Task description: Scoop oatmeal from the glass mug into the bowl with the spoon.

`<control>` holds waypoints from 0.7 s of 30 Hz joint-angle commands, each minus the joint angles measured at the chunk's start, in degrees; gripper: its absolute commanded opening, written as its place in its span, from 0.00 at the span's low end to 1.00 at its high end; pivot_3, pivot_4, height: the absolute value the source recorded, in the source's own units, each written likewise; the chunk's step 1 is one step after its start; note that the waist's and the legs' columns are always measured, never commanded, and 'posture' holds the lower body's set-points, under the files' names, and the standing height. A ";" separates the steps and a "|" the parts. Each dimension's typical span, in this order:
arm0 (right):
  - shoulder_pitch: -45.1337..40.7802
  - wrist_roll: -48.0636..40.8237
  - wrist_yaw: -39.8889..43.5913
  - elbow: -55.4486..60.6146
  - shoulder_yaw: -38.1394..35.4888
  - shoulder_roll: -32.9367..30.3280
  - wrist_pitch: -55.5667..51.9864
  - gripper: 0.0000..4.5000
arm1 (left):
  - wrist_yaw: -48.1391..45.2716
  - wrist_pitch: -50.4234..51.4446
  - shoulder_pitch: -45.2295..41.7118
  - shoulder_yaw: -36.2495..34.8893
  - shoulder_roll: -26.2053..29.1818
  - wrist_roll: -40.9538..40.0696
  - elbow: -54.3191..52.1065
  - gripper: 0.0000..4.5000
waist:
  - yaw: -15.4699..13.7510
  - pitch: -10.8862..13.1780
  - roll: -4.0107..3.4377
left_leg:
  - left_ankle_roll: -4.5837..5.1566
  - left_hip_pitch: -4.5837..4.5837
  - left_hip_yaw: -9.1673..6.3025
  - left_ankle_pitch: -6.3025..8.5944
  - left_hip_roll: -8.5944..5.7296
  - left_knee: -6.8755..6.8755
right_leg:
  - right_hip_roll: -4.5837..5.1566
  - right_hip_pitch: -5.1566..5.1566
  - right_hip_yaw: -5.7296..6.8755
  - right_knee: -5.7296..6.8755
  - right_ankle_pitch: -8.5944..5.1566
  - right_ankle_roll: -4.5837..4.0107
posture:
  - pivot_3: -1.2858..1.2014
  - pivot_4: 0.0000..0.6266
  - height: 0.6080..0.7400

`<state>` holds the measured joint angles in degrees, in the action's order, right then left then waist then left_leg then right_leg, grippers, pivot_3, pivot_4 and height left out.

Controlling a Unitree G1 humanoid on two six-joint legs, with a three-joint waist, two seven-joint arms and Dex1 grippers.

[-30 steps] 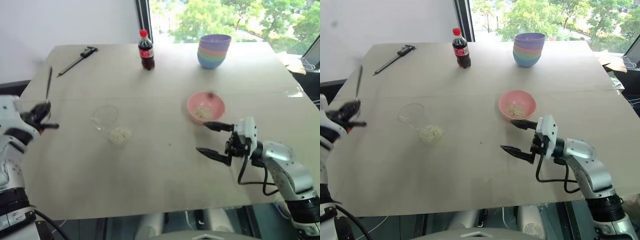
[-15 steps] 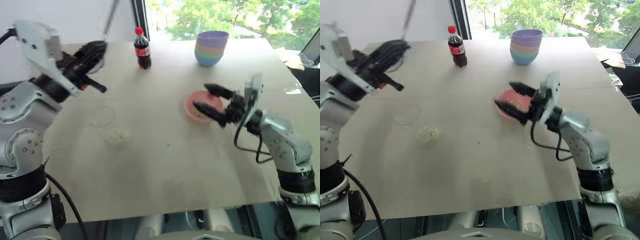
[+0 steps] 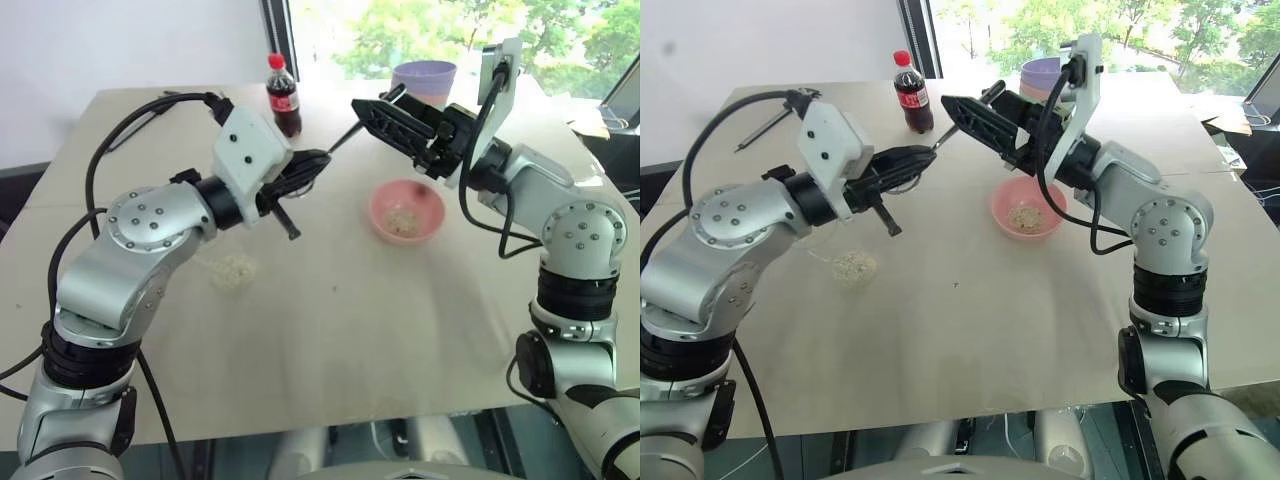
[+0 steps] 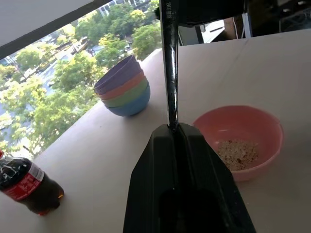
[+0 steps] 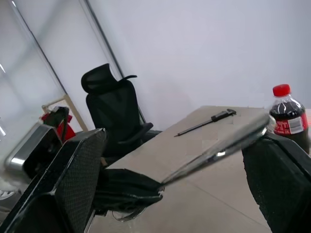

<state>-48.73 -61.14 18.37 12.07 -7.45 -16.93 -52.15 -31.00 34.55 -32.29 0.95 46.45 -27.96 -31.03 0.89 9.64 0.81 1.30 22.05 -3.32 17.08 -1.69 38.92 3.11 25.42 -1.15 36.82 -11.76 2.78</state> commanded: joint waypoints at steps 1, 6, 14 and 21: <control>-2.86 -2.71 -1.40 -0.03 -1.42 0.68 -1.44 1.00 | -1.48 -3.24 -0.66 0.72 -0.30 3.39 -1.21 0.00 | 0.05 0.00 0.00 | 0.00 0.03 0.00 0.00 0.00 0.00 | 0.00 0.04 0.00 0.00 0.00 0.00 | 0.52 0.24 1.00; -3.53 -4.07 -2.83 -0.47 -1.62 1.39 -2.75 1.00 | -2.66 -4.17 -0.71 0.70 -1.37 5.55 -0.47 0.00 | 0.11 0.00 0.00 | 0.00 0.04 0.04 0.00 0.03 0.01 | -0.02 0.09 -0.05 0.06 0.00 0.00 | 0.52 0.24 1.00; -3.38 -4.27 -3.80 -0.33 -2.14 1.30 -2.78 0.71 | -3.82 -4.16 -0.61 0.47 -2.97 7.35 -0.45 0.00 | 0.09 0.00 0.00 | 0.01 0.08 0.03 0.00 0.03 0.10 | -0.02 0.09 -0.04 0.09 0.00 0.01 | 0.52 0.24 1.00; -3.28 -3.93 -3.77 -0.43 -2.35 1.19 -2.58 0.02 | -4.83 -2.76 -0.63 -0.05 -3.55 7.15 -0.22 0.00 | 0.11 0.00 0.00 | 0.01 0.08 0.02 0.00 0.03 0.16 | -0.02 0.09 -0.03 0.16 0.00 0.01 | 0.52 0.24 1.00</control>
<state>-50.96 -64.55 14.59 10.38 -8.21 -15.40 -55.62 -35.64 31.98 -32.31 2.56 42.85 -20.77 -30.36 1.01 9.64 0.81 1.31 22.12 -3.30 17.09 -1.66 39.08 3.08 25.50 -1.18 36.99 -11.76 2.79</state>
